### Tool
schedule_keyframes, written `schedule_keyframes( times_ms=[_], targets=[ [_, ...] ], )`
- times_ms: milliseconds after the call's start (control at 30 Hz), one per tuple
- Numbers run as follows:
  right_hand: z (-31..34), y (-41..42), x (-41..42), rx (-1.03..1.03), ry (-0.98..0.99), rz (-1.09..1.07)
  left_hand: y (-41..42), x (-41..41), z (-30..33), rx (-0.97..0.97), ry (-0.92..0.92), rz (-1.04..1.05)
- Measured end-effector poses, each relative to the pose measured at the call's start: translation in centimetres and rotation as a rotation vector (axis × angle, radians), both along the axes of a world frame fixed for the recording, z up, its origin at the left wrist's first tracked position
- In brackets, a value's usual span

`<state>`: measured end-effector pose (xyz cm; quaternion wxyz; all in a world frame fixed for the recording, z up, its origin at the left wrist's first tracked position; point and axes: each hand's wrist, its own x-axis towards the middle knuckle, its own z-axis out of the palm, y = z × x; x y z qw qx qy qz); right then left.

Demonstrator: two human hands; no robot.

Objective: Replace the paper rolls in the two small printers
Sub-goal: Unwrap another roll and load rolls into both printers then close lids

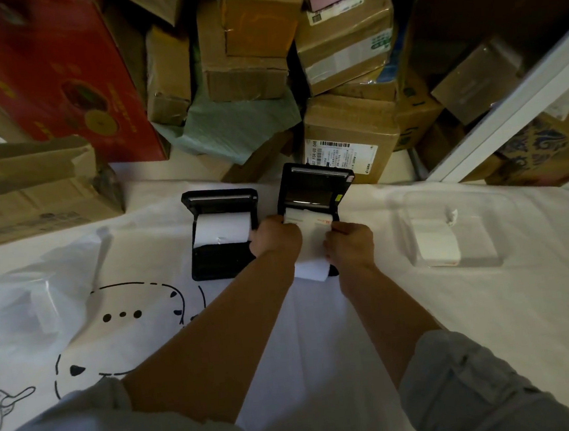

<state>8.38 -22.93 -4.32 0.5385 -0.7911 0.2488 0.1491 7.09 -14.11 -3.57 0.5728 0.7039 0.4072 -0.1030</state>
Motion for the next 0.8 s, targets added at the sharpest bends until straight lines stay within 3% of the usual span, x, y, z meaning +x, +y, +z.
schedule_keyframes(
  times_ms=[167,367,600,800],
  targets=[
    [0.0,-0.3,-1.1,0.037,-0.029,-0.028,-0.1,-0.4,-0.1,-0.025,0.04,0.036],
    [0.4,-0.2,-1.9,0.044,-0.096,-0.007,-1.0,-1.4,0.0,-0.014,-0.049,0.139],
    [0.6,0.1,-2.1,0.026,-0.104,0.057,-1.2,-1.6,0.7,0.031,-0.046,0.074],
    [0.5,-0.4,-1.8,0.065,-0.087,0.003,-1.0,-1.6,0.9,-0.068,-0.046,0.147]
  ],
)
